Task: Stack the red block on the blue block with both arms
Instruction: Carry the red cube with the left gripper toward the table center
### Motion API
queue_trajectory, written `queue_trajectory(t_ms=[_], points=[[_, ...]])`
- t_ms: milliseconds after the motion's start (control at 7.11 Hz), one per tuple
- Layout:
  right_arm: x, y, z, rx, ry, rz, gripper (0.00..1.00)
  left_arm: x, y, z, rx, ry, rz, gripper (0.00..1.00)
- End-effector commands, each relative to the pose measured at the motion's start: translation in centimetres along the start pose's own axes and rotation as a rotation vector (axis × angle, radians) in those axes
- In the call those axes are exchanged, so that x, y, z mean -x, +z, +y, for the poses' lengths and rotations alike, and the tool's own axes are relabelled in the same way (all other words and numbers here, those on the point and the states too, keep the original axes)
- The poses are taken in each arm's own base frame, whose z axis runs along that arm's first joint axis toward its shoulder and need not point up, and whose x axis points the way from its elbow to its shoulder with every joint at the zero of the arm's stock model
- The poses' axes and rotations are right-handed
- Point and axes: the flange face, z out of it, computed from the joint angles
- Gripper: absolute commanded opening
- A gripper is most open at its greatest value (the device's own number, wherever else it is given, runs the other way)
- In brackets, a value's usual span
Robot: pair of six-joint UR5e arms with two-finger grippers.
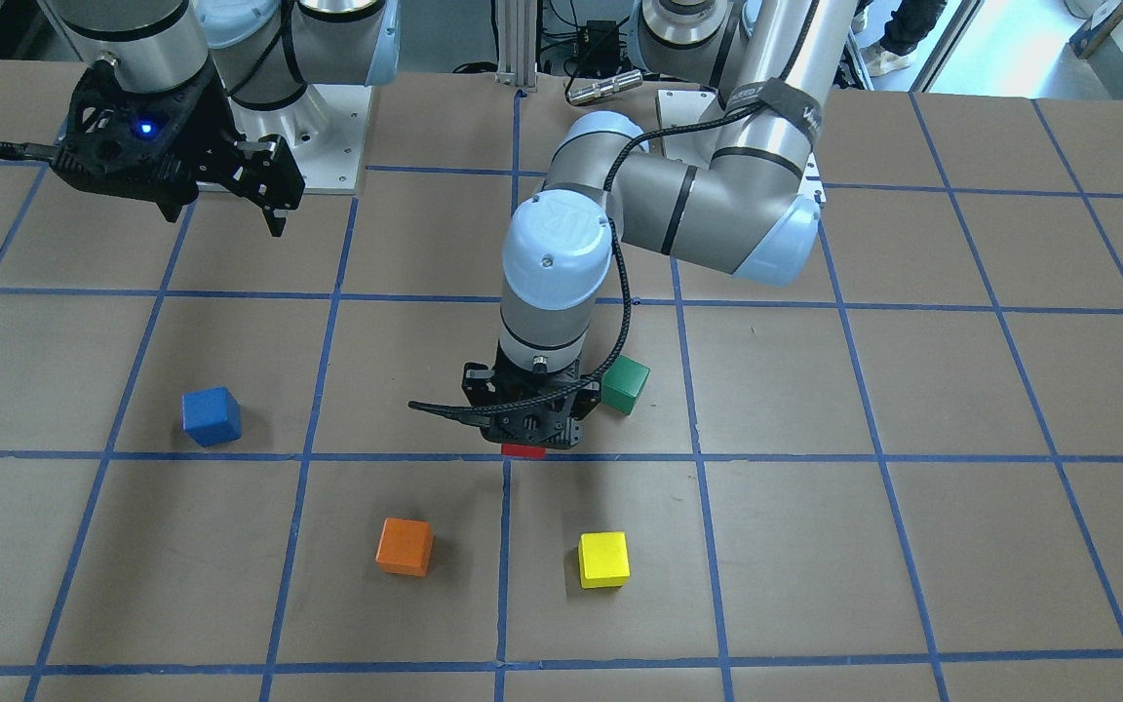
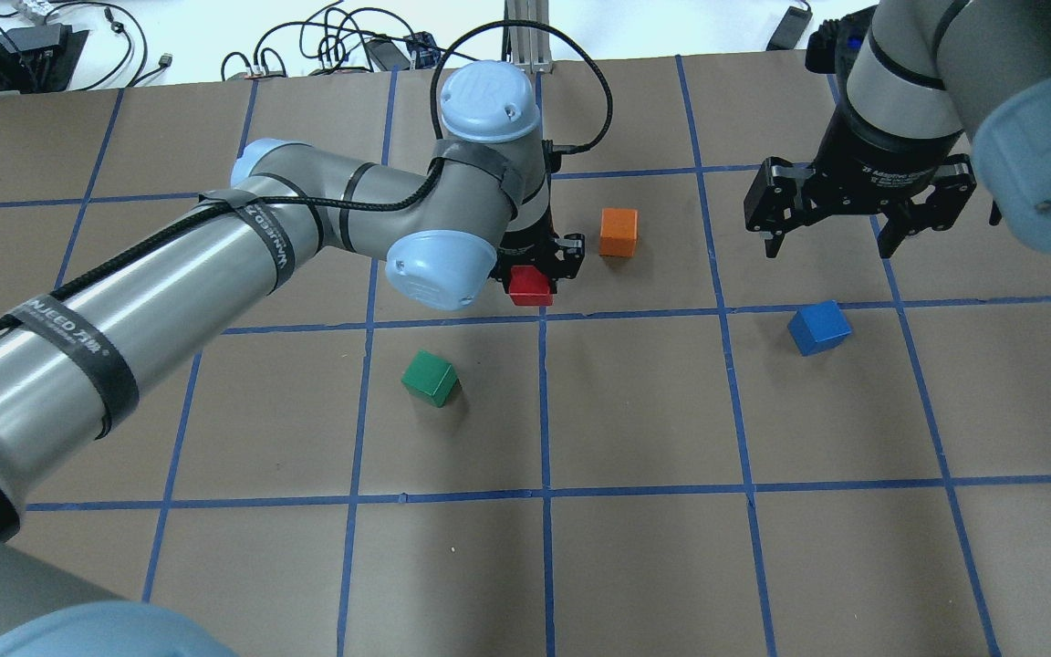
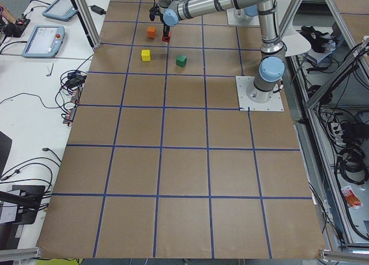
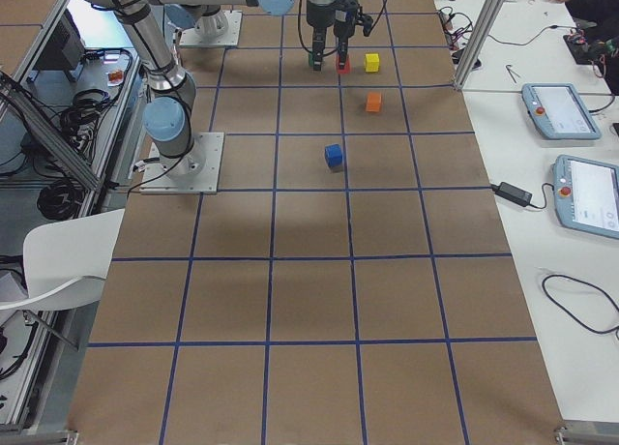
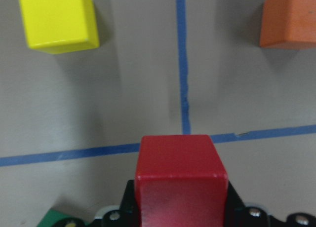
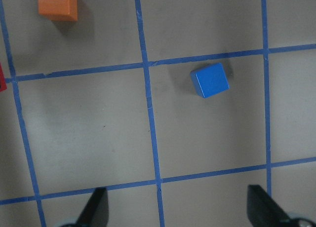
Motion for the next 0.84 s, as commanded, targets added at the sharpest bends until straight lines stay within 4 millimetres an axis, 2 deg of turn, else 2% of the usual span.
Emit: queue_trajectory(t_ms=[0, 141, 281, 422, 704], points=[[-1.1, 0.1, -0.7, -0.026, 0.010, 0.063, 1.00, -1.2, 3.8, 0.6, 0.041, 0.016, -0.029, 0.27], [-1.2, 0.1, -0.7, -0.026, 0.011, 0.067, 1.00, -1.2, 3.8, 0.5, 0.029, 0.015, -0.049, 0.52], [-1.2, 0.1, -0.7, -0.026, 0.010, 0.067, 1.00, -1.2, 4.4, 0.5, 0.040, 0.031, -0.051, 1.00], [-1.2, 0.1, -0.7, -0.027, -0.013, 0.065, 1.00, -1.2, 4.5, 0.1, 0.039, 0.035, -0.052, 1.00], [-1.7, 0.2, -1.2, -0.052, -0.029, 0.069, 1.00, 0.6, -0.7, -1.9, -0.015, 0.021, -0.036, 1.00]])
